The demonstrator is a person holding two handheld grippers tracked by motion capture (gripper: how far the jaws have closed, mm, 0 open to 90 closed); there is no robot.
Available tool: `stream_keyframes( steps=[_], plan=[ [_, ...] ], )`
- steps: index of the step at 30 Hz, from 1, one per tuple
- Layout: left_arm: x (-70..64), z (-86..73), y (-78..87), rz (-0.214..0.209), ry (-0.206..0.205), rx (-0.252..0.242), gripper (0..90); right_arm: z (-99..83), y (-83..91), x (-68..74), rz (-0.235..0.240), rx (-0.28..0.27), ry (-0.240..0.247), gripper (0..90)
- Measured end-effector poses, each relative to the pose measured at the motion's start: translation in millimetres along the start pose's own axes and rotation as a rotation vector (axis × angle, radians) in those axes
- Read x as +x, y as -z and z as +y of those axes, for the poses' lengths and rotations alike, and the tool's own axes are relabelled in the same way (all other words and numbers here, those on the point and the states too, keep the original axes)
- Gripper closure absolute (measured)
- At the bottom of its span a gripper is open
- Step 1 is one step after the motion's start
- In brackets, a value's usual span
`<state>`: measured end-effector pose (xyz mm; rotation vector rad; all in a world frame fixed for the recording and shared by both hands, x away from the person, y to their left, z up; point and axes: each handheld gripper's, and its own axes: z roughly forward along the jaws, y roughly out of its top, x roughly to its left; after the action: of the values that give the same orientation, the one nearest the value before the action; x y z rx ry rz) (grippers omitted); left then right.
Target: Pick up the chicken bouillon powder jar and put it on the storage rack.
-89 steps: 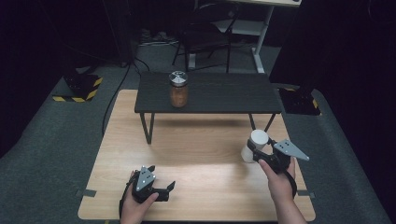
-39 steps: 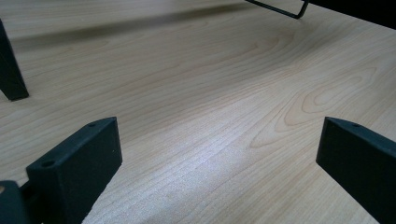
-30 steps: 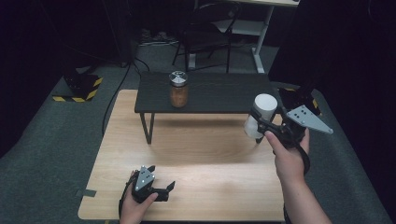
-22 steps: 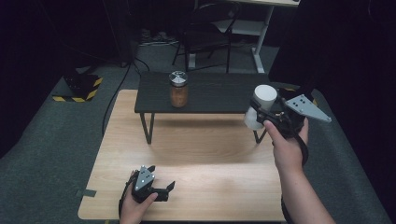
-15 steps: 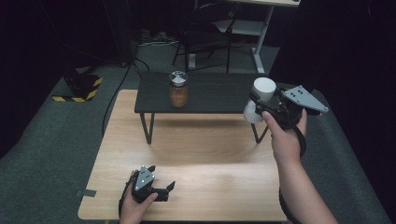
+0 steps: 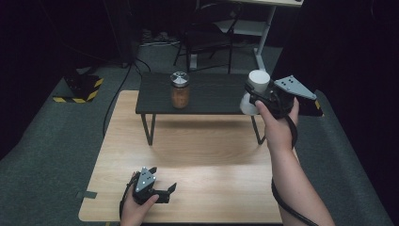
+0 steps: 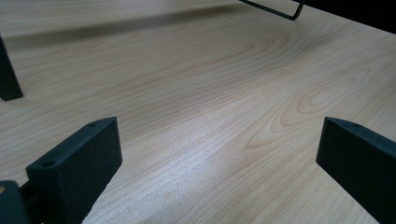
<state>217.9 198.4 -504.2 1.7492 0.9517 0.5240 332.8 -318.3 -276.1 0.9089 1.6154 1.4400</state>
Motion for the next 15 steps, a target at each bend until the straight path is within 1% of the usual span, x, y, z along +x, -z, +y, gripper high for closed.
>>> stream_keyframes(
  steps=[1, 7, 15],
  plan=[
    [0.1, -0.2, 0.0, -0.001, 0.001, -0.001, 0.4, -0.1, -3.3, 0.2, -0.003, 0.004, 0.005, 33.3],
    [1.1, -0.9, 0.2, -0.006, 0.004, -0.005, 0.4, -2.0, -15.6, -1.6, -0.012, 0.008, -0.002, 33.3],
    [2.5, -1.0, 0.6, -0.010, 0.004, -0.005, 0.4, -5.6, -28.4, -6.0, -0.030, 0.005, 0.013, 33.1]
  ],
)
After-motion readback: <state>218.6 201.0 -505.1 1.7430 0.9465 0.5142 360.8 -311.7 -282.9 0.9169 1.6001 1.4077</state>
